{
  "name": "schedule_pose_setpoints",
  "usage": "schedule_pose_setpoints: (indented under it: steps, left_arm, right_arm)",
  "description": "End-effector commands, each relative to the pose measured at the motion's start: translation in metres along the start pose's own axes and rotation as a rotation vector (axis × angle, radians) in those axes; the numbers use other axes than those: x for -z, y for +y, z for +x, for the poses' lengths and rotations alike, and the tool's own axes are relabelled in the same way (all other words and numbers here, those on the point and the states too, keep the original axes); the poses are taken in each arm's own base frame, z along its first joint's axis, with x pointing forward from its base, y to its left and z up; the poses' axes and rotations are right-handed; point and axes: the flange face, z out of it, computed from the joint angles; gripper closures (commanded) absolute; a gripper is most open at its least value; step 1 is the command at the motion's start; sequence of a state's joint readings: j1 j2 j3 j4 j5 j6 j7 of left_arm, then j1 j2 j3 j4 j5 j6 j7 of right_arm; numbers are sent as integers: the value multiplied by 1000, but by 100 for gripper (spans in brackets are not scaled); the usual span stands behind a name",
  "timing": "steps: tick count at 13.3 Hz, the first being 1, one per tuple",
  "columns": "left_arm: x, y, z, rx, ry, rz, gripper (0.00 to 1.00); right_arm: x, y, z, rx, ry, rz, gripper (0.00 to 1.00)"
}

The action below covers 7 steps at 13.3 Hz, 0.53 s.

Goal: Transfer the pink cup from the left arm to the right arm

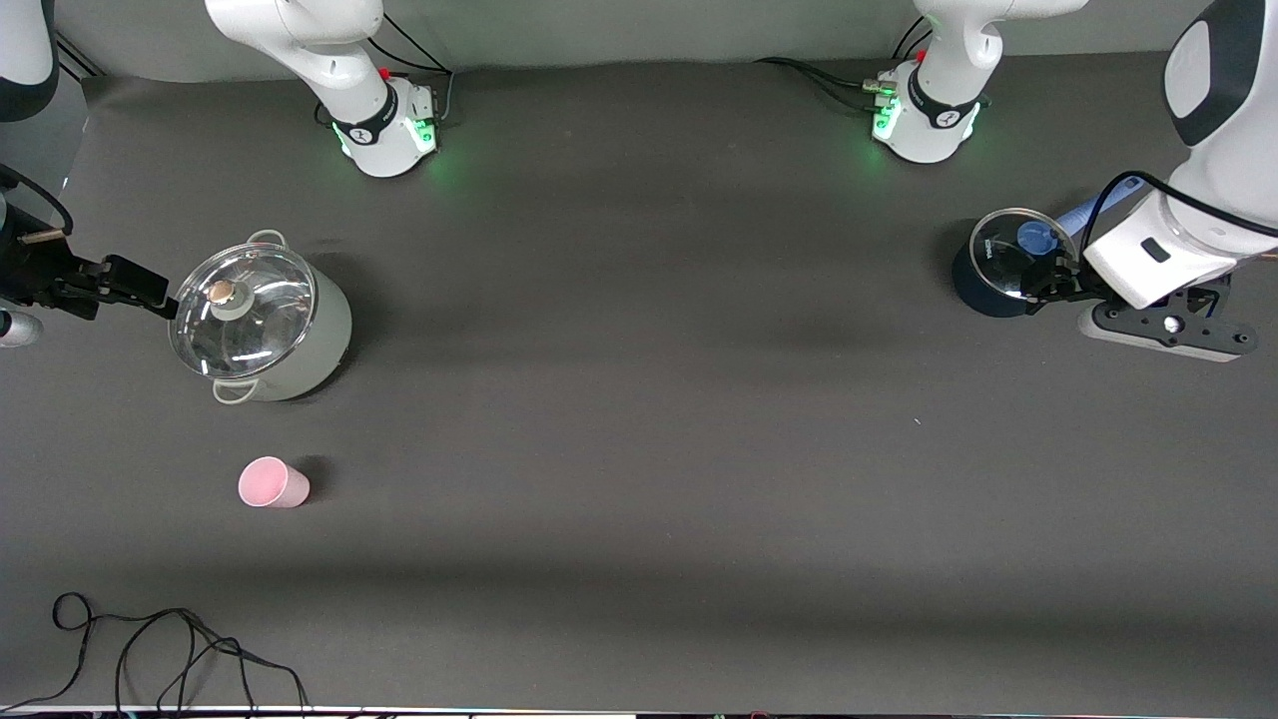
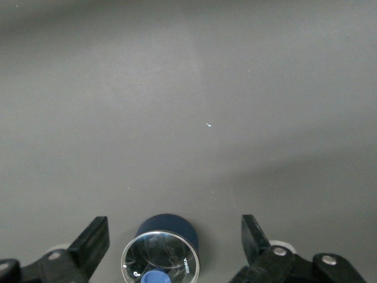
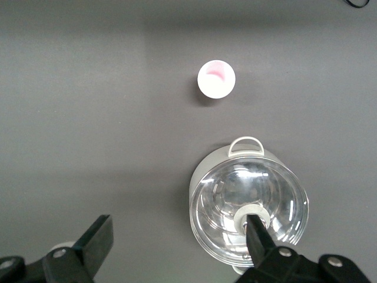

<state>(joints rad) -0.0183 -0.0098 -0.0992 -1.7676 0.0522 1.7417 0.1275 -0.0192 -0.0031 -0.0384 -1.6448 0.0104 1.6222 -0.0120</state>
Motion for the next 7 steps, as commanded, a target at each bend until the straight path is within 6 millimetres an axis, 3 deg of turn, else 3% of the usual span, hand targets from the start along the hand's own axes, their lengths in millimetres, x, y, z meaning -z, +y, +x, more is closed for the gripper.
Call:
schedule_pose_setpoints:
  steps: [1, 7]
  left_arm:
    - [3, 4, 4, 8, 9, -4, 0]
    - [2, 4, 4, 8, 10, 3, 0]
  right_arm:
    - [5, -2, 1, -1, -7, -12, 0]
    - [3, -4, 2, 2, -10, -13, 0]
